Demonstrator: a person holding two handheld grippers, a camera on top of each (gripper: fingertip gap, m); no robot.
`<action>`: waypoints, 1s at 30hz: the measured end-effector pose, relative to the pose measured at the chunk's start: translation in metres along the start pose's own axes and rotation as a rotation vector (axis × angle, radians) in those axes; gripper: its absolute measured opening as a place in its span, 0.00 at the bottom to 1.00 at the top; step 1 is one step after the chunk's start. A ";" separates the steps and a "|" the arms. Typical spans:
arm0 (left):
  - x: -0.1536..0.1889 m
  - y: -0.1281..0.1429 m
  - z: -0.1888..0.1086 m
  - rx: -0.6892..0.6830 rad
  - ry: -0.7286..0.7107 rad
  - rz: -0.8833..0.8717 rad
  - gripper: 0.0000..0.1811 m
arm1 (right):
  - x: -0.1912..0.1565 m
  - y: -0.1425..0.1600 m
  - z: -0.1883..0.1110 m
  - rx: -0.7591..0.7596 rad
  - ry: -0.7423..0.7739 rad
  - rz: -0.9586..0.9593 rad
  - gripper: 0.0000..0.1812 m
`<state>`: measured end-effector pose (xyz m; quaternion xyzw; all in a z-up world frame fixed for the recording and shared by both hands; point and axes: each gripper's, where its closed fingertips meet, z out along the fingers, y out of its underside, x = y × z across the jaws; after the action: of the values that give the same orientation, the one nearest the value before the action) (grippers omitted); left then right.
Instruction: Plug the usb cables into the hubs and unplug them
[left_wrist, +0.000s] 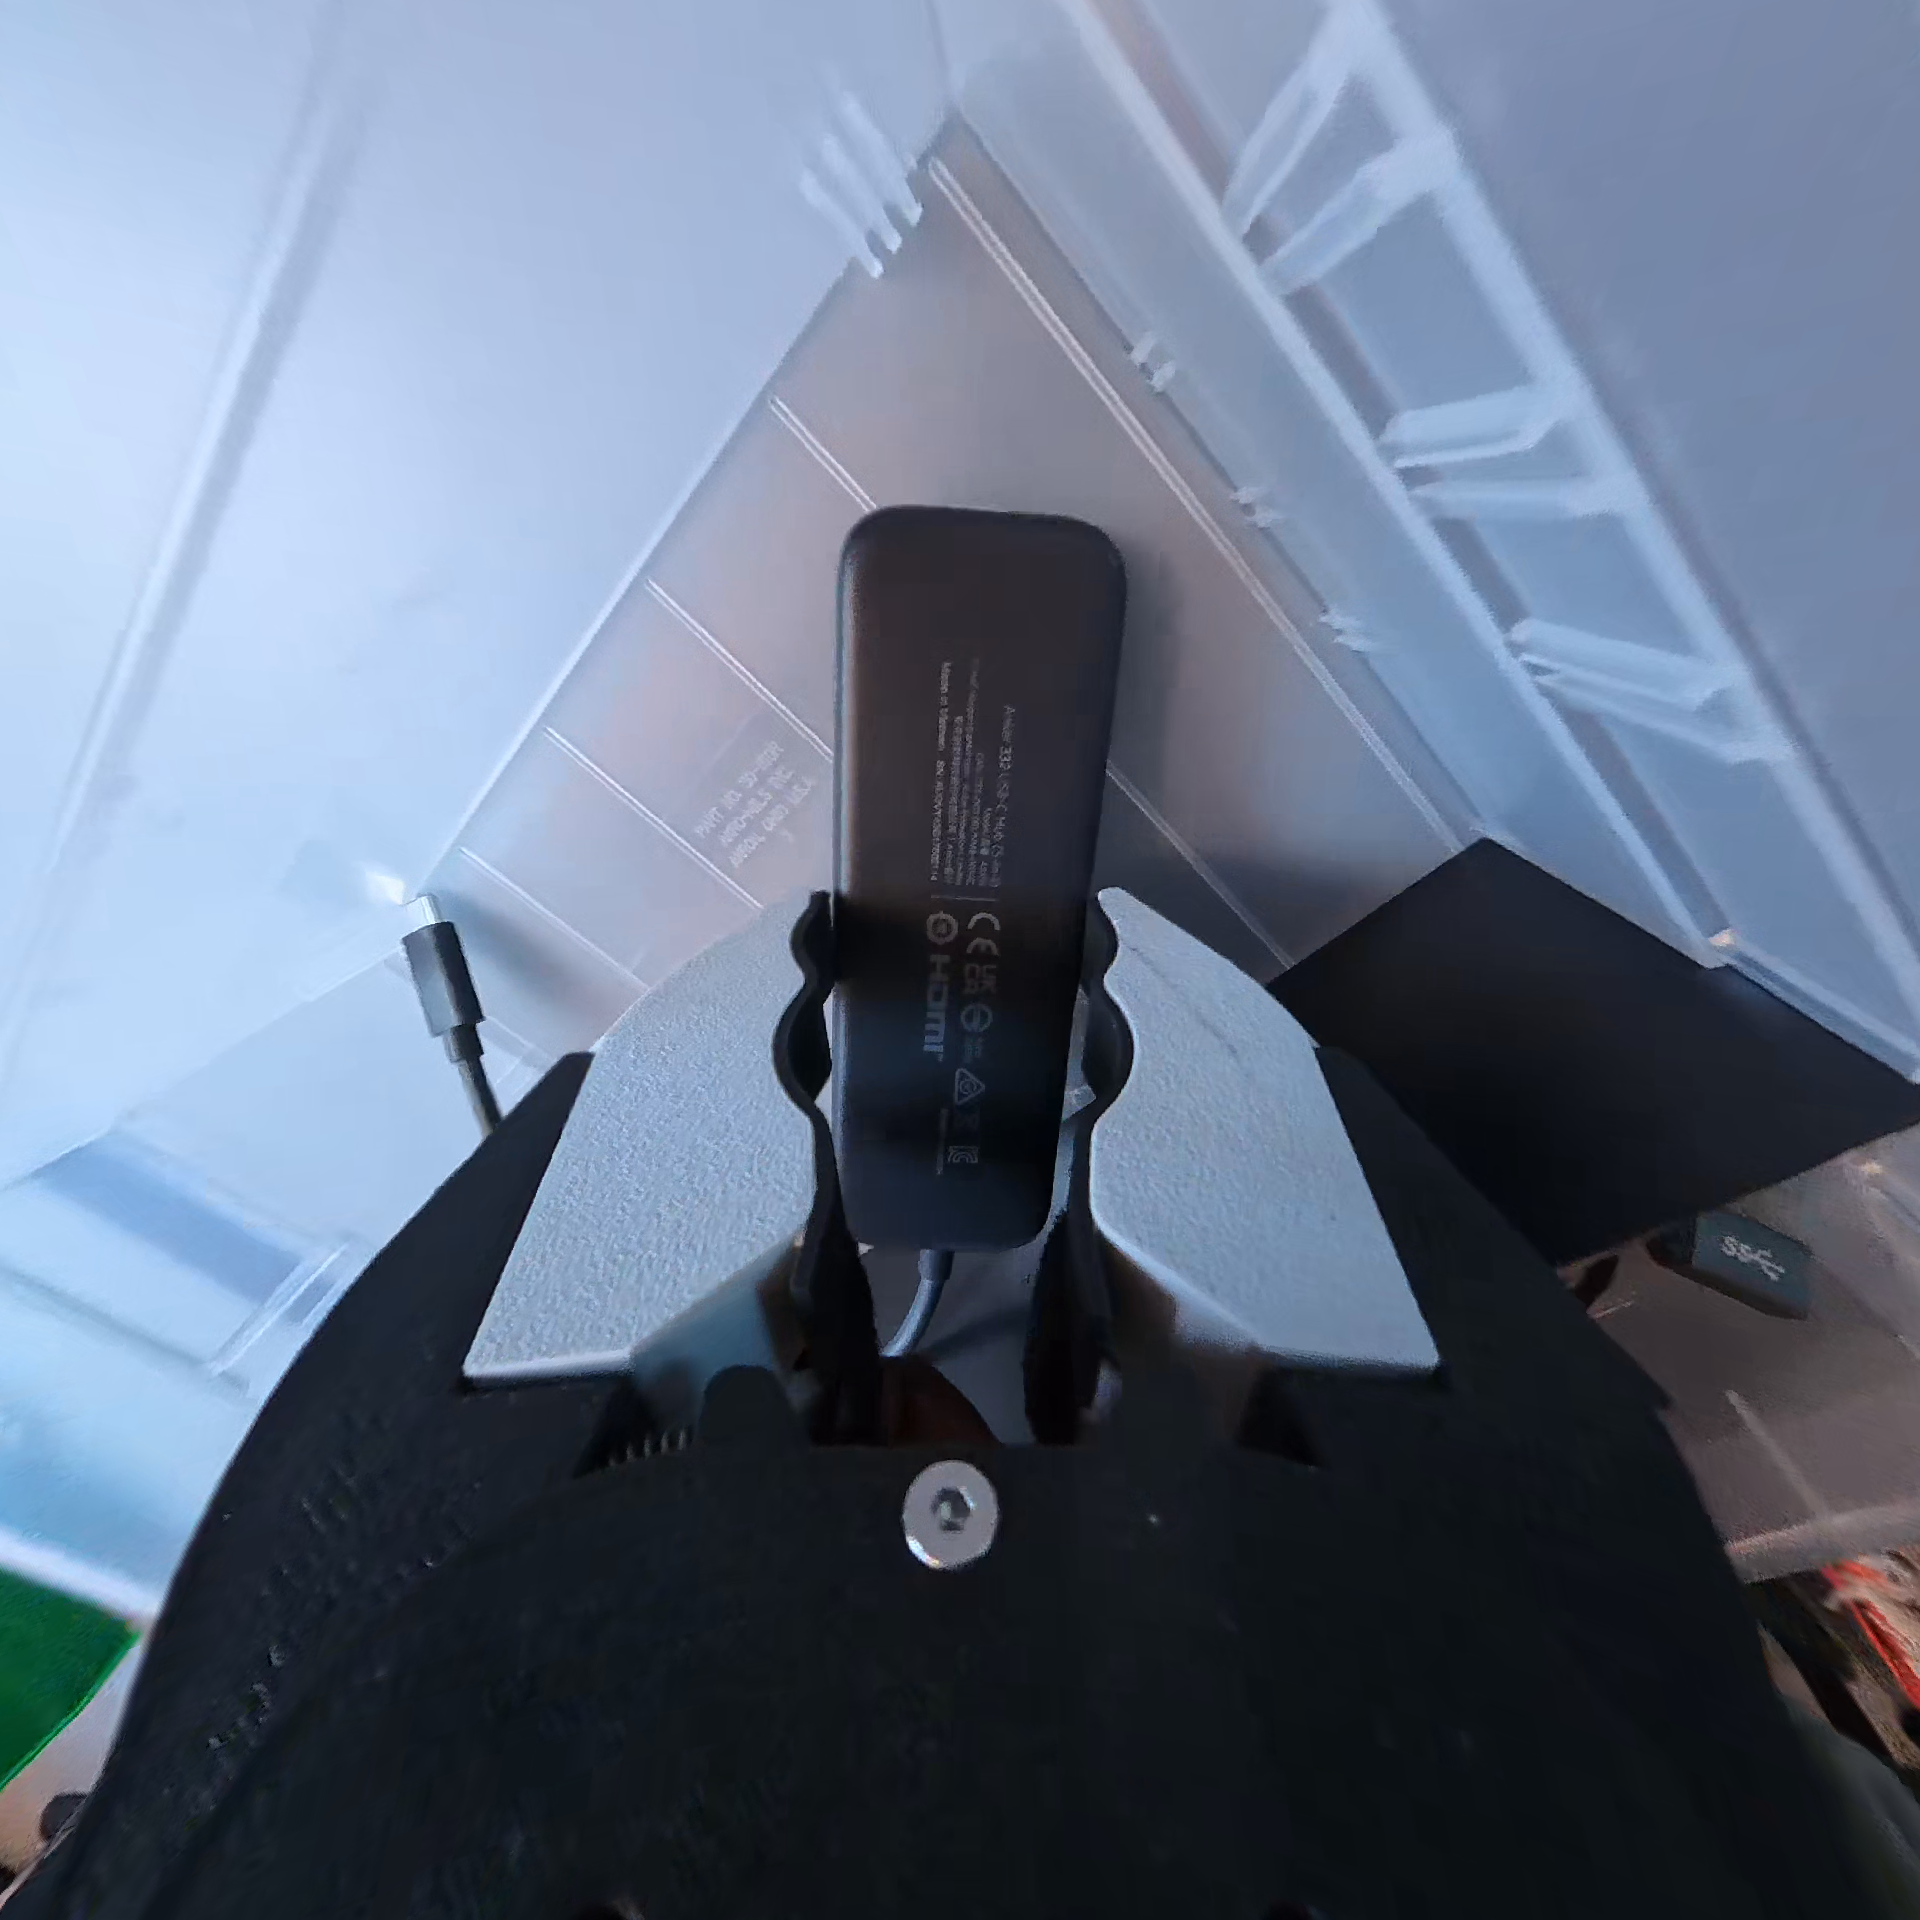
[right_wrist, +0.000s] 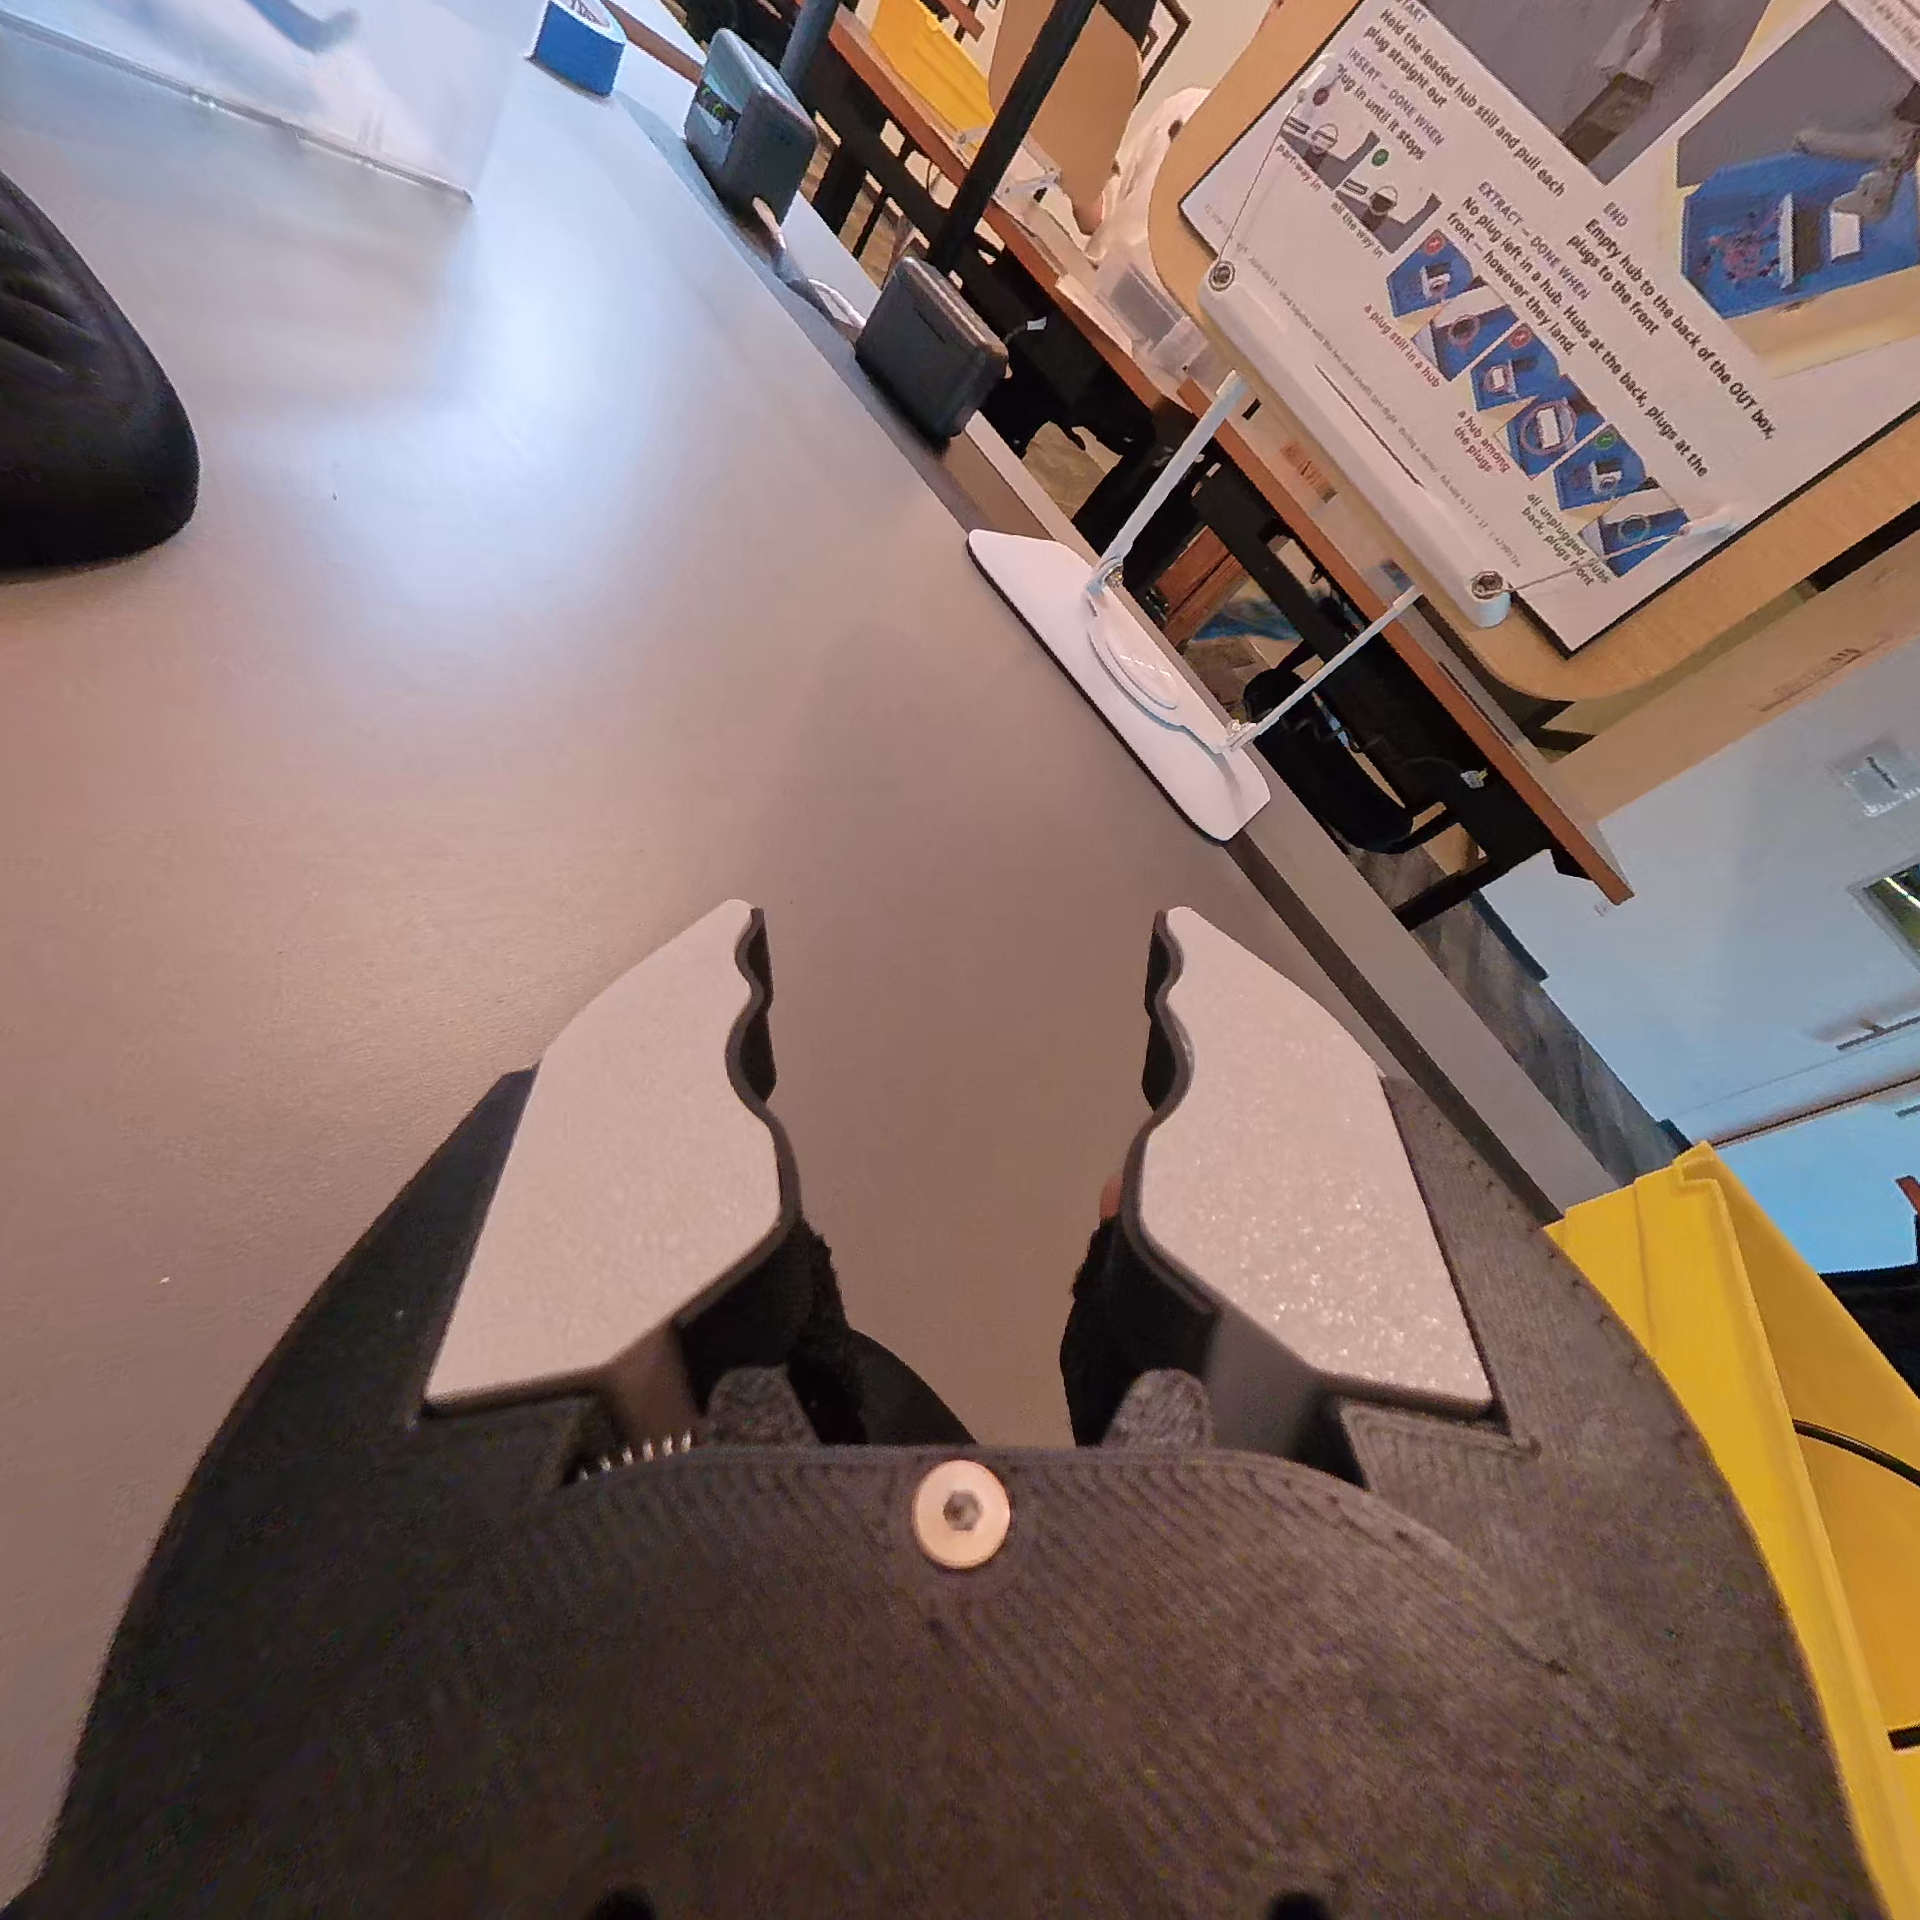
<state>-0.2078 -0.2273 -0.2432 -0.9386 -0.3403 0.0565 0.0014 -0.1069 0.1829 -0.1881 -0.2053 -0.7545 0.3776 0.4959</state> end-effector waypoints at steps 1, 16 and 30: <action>-0.002 -0.002 -0.003 0.013 -0.026 -0.001 0.26 | 0.000 0.000 0.000 -0.001 -0.001 -0.002 0.38; 0.005 -0.038 -0.110 0.287 -0.545 0.102 0.25 | -0.003 0.000 0.001 -0.005 -0.005 -0.026 0.38; 0.130 -0.111 -0.233 1.306 -0.350 0.090 0.25 | -0.004 -0.001 -0.001 0.004 -0.002 -0.036 0.38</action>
<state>-0.1549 -0.0507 -0.0211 -0.7354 -0.1920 0.4018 0.5107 -0.1048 0.1801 -0.1895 -0.1902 -0.7577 0.3705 0.5024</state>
